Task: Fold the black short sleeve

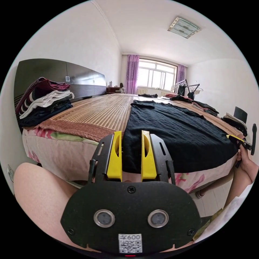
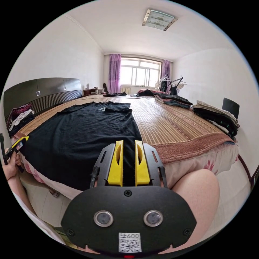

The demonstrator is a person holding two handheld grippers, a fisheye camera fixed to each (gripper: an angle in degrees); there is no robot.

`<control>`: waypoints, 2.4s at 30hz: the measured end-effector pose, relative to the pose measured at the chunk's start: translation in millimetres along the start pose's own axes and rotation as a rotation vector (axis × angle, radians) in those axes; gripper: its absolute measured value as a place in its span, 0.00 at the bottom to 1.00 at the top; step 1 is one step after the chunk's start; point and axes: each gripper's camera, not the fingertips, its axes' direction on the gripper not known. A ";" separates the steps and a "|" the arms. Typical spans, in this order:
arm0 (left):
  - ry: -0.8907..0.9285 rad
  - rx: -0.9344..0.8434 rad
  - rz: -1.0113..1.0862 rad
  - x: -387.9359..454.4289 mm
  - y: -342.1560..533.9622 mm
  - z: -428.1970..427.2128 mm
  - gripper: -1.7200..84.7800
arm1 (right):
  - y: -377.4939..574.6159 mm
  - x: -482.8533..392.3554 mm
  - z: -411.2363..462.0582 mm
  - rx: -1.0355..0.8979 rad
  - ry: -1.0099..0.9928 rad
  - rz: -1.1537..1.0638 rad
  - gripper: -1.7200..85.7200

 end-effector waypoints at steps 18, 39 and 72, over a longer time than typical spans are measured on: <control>-0.002 0.002 0.001 -15.5 4.5 13.8 0.14 | 3.3 19.4 12.1 0.007 0.001 -0.001 0.08; -0.002 0.011 0.001 -29.9 22.1 37.6 0.14 | 22.9 34.2 39.1 0.013 0.006 -0.002 0.08; -0.002 0.013 0.002 12.6 71.6 62.8 0.14 | 74.8 -24.2 79.8 0.016 0.005 0.000 0.08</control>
